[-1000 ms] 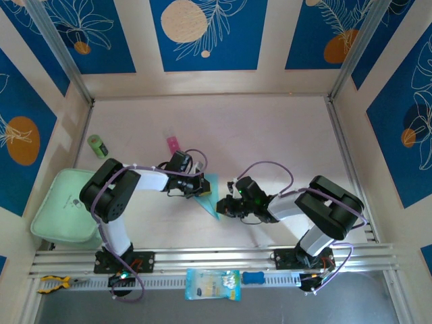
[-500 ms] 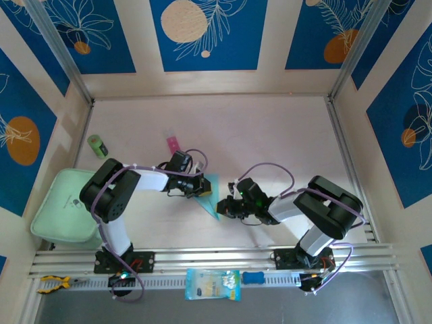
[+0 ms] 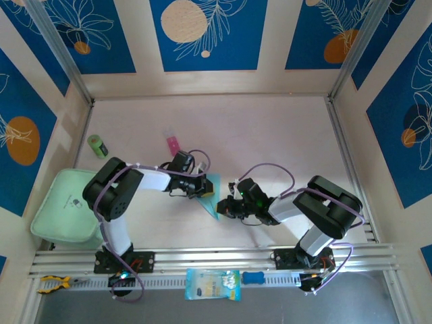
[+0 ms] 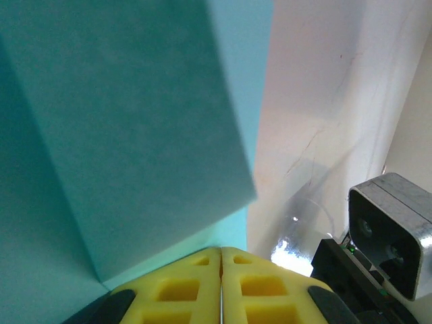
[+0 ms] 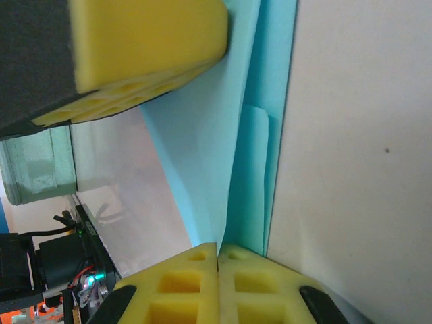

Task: Fold a paper plane with a square sheet of paper (pick it up from the middle)
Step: Fourth fold the wing at the center of the table.

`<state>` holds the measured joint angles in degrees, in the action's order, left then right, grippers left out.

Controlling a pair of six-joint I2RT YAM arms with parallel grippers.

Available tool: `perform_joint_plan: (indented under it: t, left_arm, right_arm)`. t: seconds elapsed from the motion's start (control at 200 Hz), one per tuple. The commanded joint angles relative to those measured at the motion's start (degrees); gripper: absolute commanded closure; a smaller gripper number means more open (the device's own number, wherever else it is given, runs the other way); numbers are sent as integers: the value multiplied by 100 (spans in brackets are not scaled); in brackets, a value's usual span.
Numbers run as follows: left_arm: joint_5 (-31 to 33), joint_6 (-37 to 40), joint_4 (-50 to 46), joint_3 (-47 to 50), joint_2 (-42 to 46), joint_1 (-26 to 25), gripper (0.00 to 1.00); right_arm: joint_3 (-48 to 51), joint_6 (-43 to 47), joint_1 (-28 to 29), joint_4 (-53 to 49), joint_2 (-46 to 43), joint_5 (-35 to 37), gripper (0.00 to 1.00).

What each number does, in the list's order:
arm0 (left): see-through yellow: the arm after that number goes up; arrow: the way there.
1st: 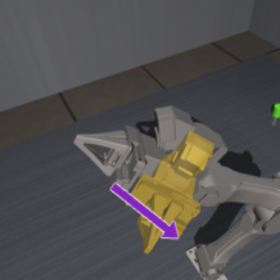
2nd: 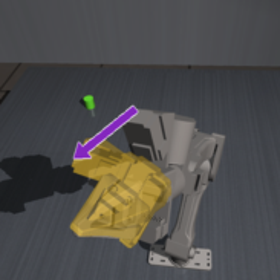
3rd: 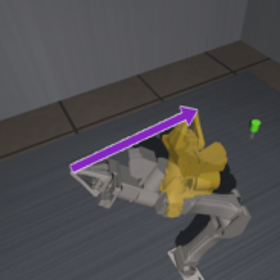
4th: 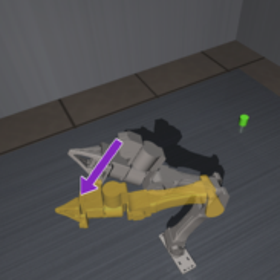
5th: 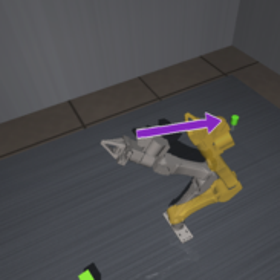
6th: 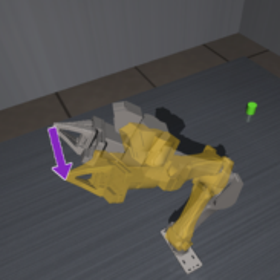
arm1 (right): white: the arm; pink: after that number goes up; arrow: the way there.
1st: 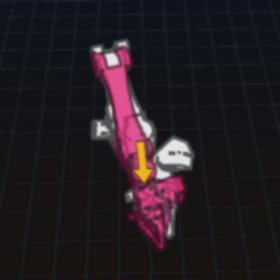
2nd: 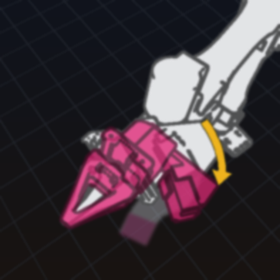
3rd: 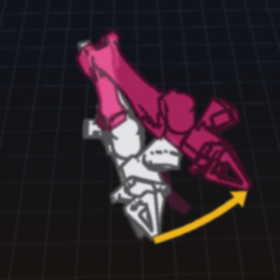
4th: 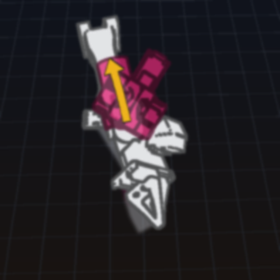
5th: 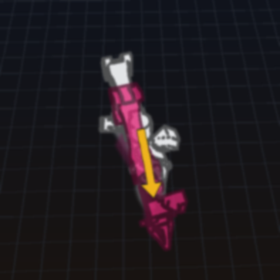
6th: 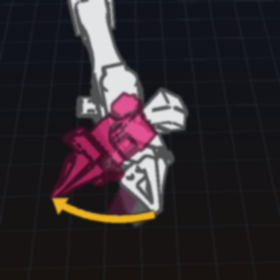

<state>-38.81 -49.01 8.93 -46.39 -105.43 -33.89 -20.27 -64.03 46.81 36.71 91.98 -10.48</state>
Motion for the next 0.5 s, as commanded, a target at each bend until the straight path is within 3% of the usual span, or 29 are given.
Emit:
perform_joint_plan:
  t: [0.0, 0.495]
  left_arm:
    - [47, 162, -365, -37, -214, -57, 93]
    - [370, 349, -823, -36, -58, -57, 95]
  right_arm:
    - [187, -34, 126, -885, 90, -134, 96]
    - [-61, 206, 219, -1898, -483, -18, 87]
